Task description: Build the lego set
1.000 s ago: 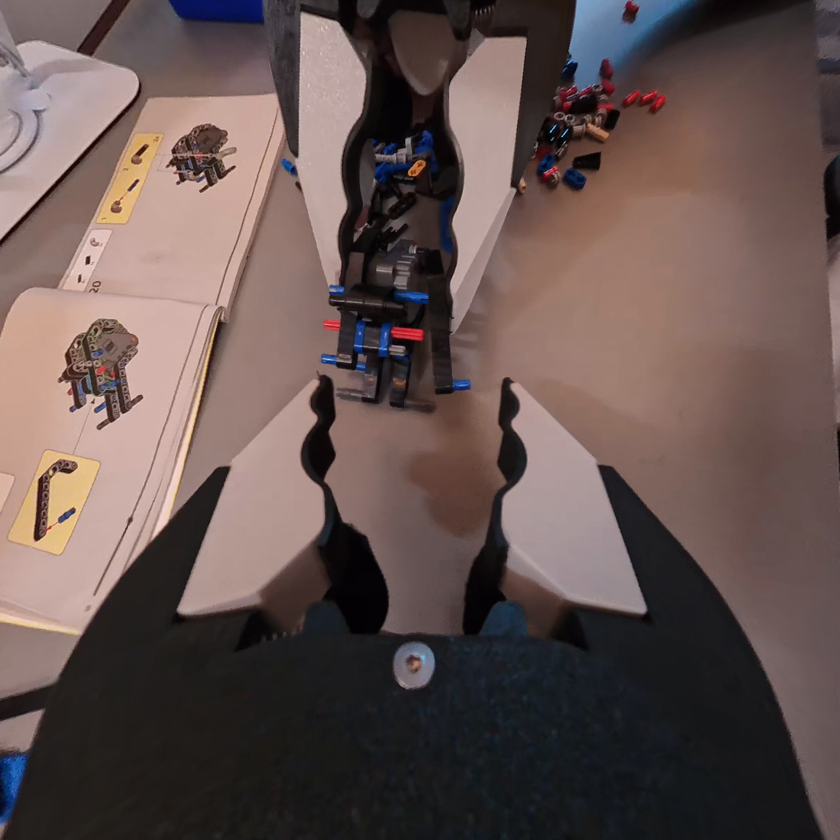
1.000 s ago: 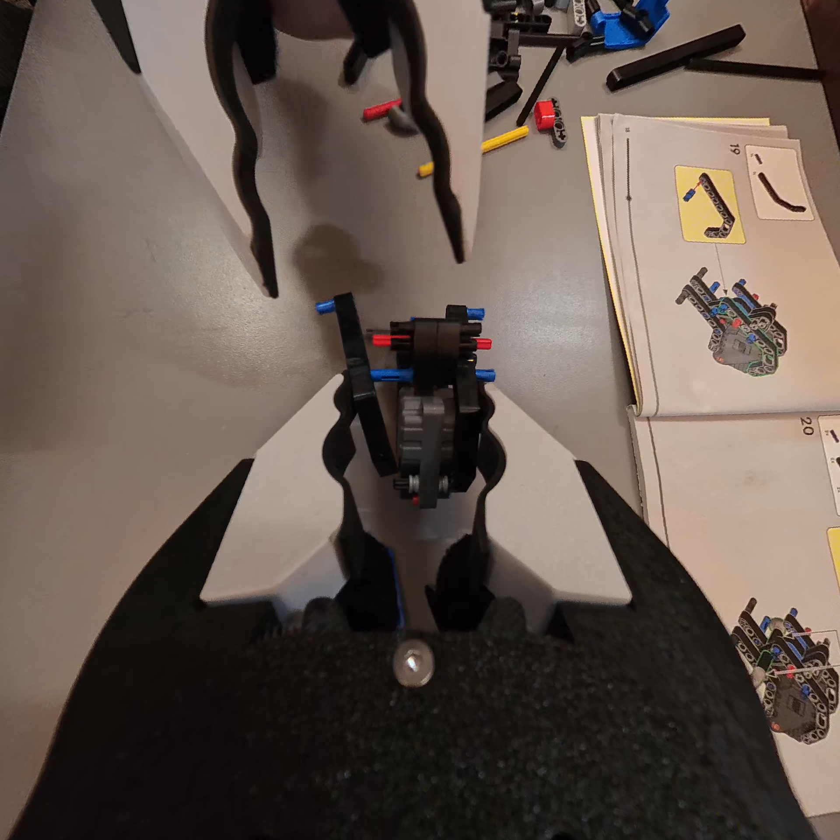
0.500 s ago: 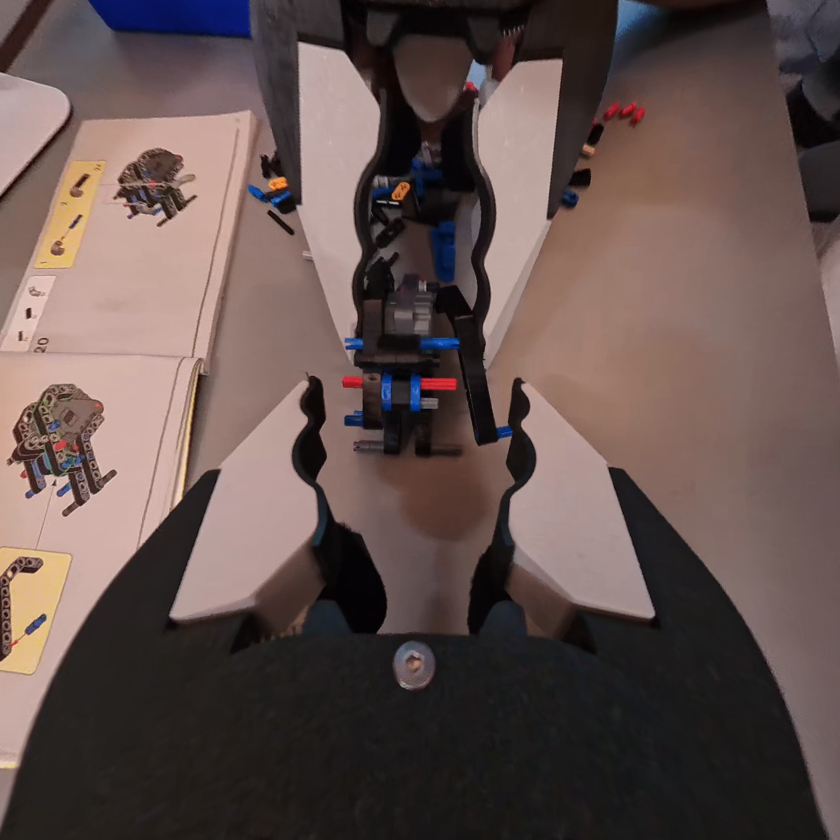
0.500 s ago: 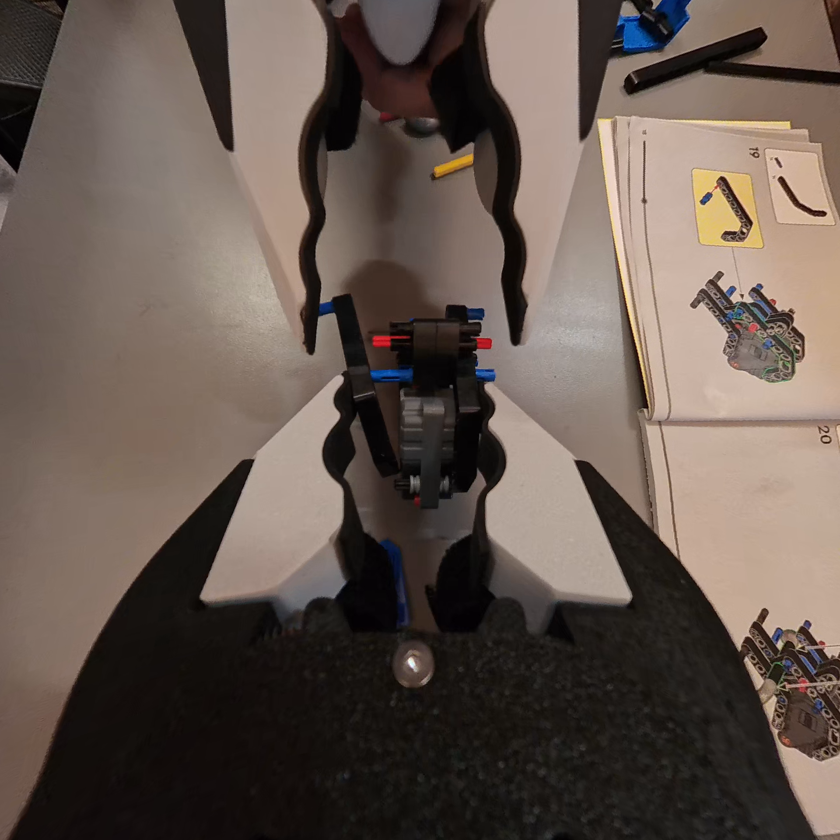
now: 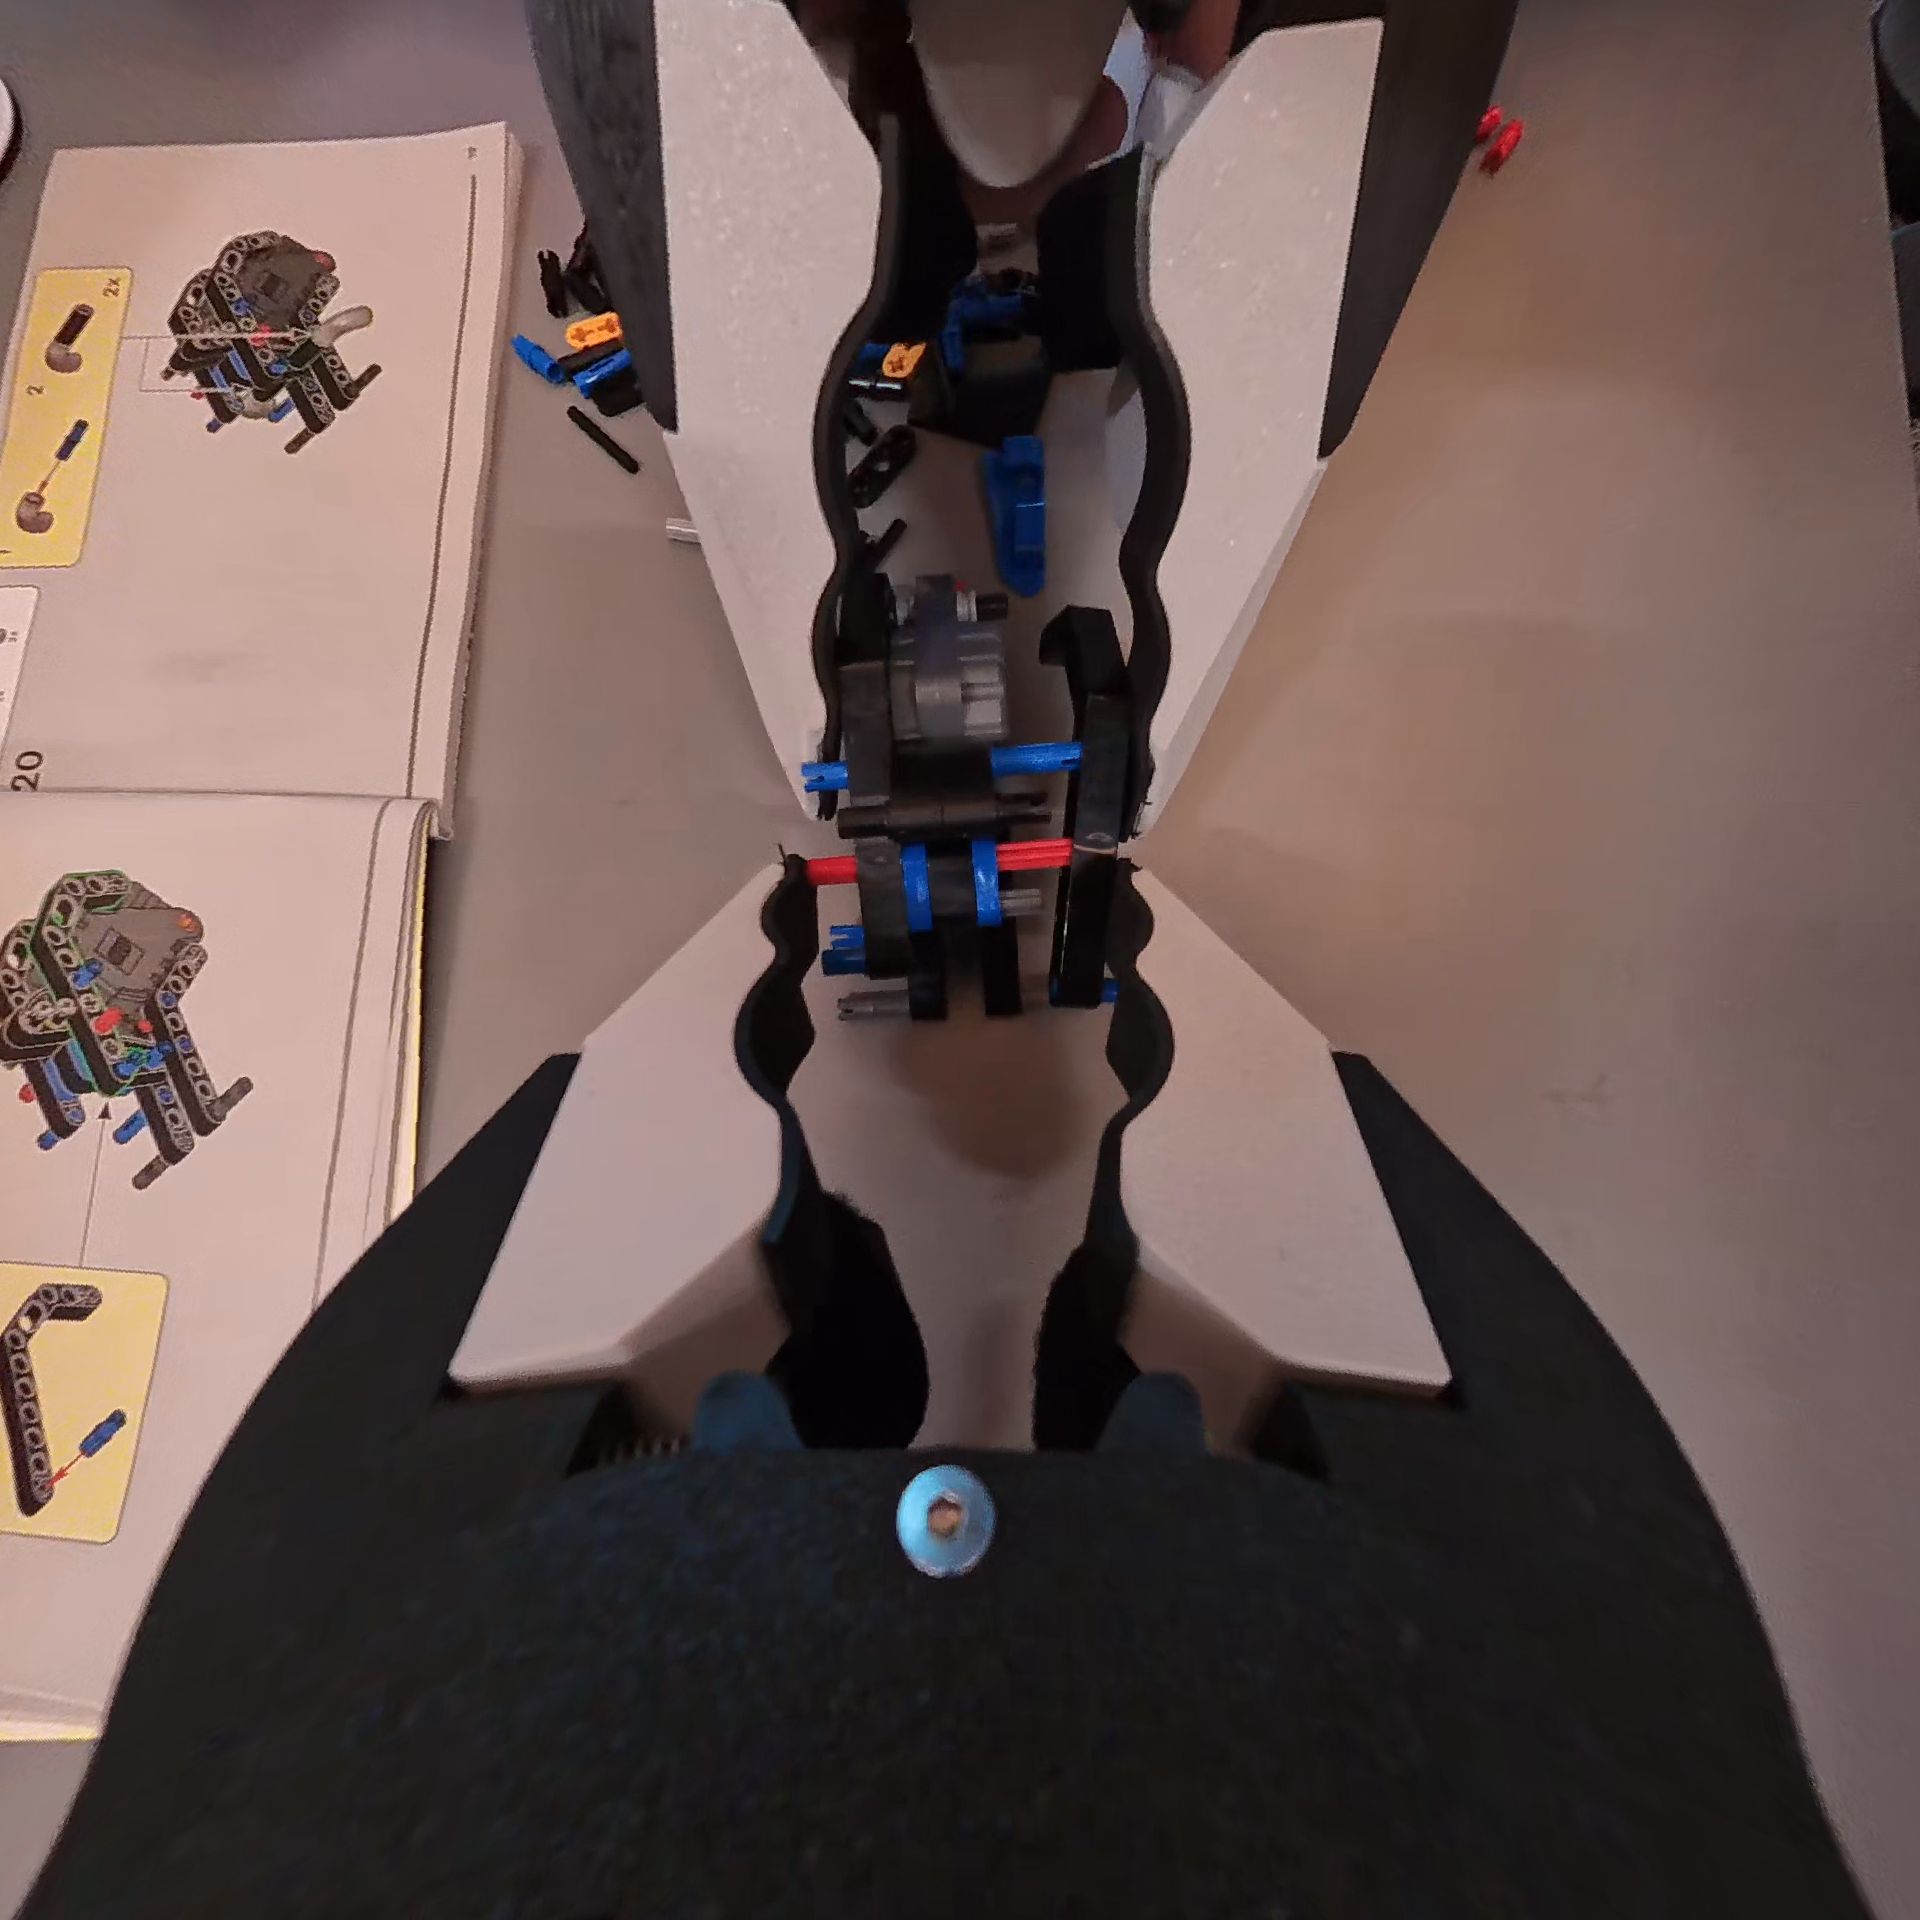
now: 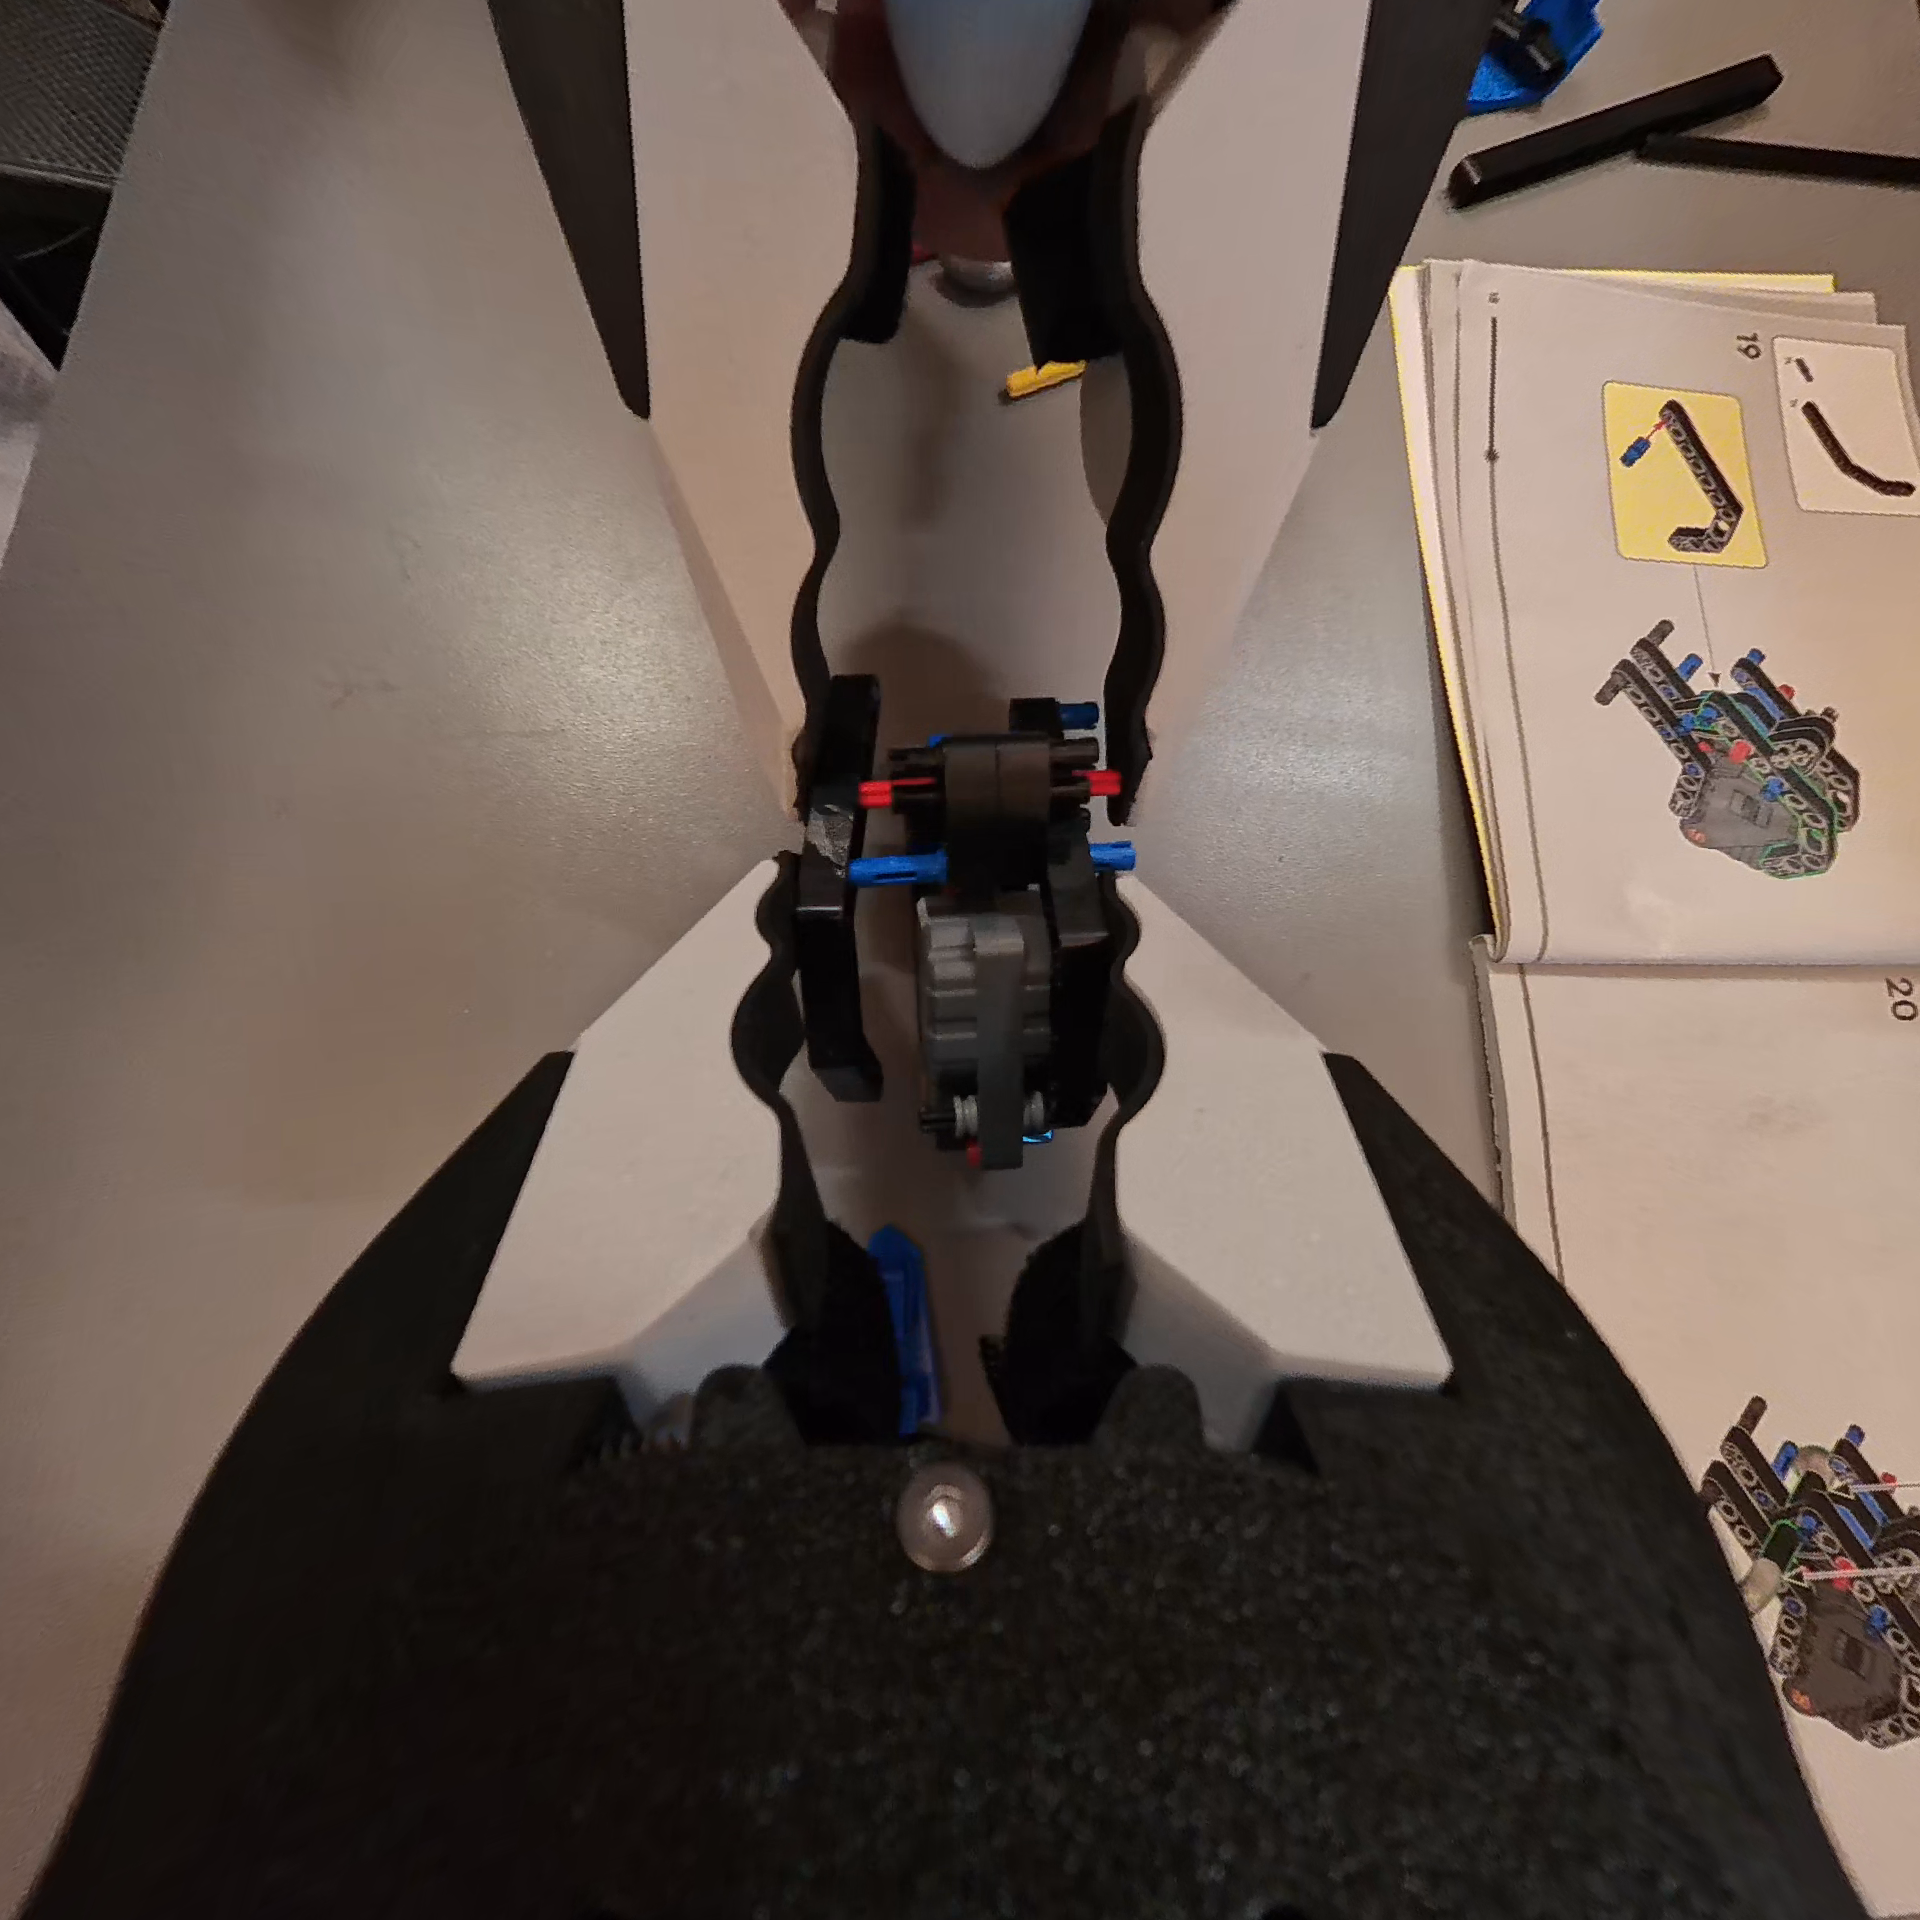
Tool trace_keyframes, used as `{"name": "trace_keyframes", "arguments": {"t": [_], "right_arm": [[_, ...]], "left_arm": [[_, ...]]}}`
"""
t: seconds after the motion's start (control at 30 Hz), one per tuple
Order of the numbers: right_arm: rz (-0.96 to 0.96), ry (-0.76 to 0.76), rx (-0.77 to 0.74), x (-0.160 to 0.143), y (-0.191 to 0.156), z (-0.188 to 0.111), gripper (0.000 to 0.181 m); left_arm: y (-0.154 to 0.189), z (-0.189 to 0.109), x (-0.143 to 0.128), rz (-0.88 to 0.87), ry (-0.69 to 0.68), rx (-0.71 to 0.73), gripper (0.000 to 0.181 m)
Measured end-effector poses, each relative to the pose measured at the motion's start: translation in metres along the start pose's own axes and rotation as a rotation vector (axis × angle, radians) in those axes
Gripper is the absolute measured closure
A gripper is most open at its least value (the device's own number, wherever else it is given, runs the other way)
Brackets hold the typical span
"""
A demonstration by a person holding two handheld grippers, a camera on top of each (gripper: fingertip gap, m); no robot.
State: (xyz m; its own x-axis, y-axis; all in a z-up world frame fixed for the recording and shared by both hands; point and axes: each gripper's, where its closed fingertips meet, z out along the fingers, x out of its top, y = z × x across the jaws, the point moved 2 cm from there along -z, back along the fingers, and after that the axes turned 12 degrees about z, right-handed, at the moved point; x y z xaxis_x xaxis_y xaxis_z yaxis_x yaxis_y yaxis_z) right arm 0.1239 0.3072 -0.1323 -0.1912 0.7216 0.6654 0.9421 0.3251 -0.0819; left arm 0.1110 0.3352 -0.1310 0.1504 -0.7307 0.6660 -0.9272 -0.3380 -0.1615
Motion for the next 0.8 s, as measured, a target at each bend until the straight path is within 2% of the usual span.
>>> {"name": "trace_keyframes", "arguments": {"t": [0.57, 0.8], "right_arm": [[0.022, -0.021, 0.001, -0.0016, 0.0018, -0.0020, 0.128], [0.082, -0.038, 0.053, -0.0020, -0.0024, -0.0036, 0.126]], "left_arm": [[-0.0022, 0.0040, 0.0036, -0.019, -0.013, 0.025, 0.126], [0.0004, 0.0046, 0.0052, -0.028, 0.000, 0.025, 0.127]]}}
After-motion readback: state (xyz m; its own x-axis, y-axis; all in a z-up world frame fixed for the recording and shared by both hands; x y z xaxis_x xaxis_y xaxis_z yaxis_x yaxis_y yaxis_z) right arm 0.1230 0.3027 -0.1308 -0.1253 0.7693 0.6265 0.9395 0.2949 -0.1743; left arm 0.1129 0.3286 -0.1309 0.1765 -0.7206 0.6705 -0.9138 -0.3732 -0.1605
